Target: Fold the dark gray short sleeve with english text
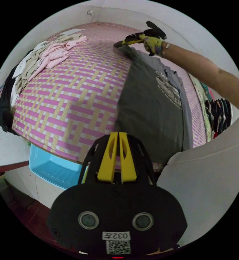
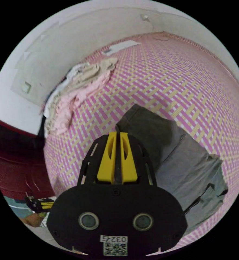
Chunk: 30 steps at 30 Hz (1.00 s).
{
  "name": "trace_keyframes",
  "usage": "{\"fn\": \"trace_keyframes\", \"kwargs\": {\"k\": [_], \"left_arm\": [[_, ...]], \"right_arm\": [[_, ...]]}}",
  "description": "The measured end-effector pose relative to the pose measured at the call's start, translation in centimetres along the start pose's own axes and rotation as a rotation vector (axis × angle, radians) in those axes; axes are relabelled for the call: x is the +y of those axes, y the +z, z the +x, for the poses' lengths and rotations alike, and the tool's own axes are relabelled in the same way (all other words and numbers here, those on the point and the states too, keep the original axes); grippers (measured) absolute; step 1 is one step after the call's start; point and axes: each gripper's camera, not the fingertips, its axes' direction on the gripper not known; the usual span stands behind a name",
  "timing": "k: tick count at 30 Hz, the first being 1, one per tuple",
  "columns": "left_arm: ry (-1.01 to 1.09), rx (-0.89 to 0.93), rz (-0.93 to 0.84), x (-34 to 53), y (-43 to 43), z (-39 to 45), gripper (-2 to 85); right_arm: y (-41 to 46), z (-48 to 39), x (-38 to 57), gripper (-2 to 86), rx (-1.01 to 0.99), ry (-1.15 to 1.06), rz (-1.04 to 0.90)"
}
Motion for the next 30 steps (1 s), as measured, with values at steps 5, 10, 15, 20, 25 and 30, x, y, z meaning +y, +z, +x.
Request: {"fn": "trace_keyframes", "kwargs": {"k": [5,10,15,20,25,30], "left_arm": [[0.260,0.285,0.074,-0.9,-4.0,4.4,-1.0],[0.455,0.377,-0.019,-2.2,-0.7,11.9,-1.0],[0.433,0.355,-0.251,-2.5,8.9,14.3,-1.0],[0.424,0.352,-0.276,-3.1,10.5,14.3,-1.0],[0.496,0.400,-0.255,-3.5,9.4,15.3,-1.1],[0.490,0.382,-0.274,-2.8,10.1,14.7,-1.3]], "right_arm": [[-10.3,11.3,8.8,0.1,-0.448,0.216,0.397],[-14.6,22.3,23.1,0.1,-0.626,0.445,0.703],[-10.7,29.8,34.0,-0.1,-0.588,0.764,0.724],[-9.0,31.4,35.3,0.3,-0.553,0.774,0.631],[-12.2,29.2,36.0,2.0,-0.490,0.685,0.756],[-10.7,29.1,38.3,5.5,-0.259,0.869,0.549]]}}
